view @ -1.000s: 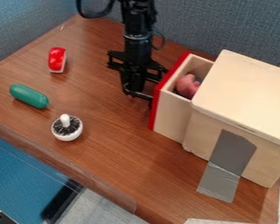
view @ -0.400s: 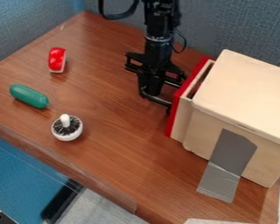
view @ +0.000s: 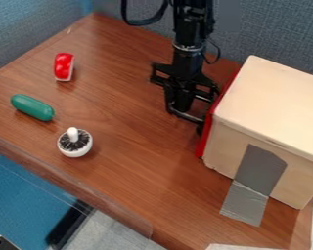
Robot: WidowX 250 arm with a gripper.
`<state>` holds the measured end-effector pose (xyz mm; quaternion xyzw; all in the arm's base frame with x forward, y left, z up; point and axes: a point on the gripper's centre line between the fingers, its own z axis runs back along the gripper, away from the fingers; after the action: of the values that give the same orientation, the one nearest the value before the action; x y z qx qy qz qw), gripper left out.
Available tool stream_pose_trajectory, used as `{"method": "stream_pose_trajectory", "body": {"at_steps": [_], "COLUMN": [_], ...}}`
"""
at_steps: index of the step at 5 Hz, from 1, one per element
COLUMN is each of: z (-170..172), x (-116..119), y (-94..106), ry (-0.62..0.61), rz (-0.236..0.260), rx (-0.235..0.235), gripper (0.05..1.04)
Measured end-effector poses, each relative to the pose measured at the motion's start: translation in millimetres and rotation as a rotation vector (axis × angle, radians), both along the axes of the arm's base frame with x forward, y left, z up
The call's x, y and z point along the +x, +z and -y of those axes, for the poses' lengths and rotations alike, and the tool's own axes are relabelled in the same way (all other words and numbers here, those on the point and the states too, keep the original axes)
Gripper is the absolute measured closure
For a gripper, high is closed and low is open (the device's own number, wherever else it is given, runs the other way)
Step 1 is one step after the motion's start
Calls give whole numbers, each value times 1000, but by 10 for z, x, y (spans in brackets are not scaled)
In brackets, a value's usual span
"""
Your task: Close the drawer
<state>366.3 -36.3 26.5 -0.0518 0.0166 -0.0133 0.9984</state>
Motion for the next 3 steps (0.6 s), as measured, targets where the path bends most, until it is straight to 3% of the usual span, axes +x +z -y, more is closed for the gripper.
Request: {"method": "stream_pose_trajectory", "body": {"at_steps": [2, 3], "z": [72, 84], "x": [-52, -77], "y": [-40, -53], "ry": [-1, -6], "rz": [-14, -24], "rx": [7, 13], "gripper": [909, 666]}}
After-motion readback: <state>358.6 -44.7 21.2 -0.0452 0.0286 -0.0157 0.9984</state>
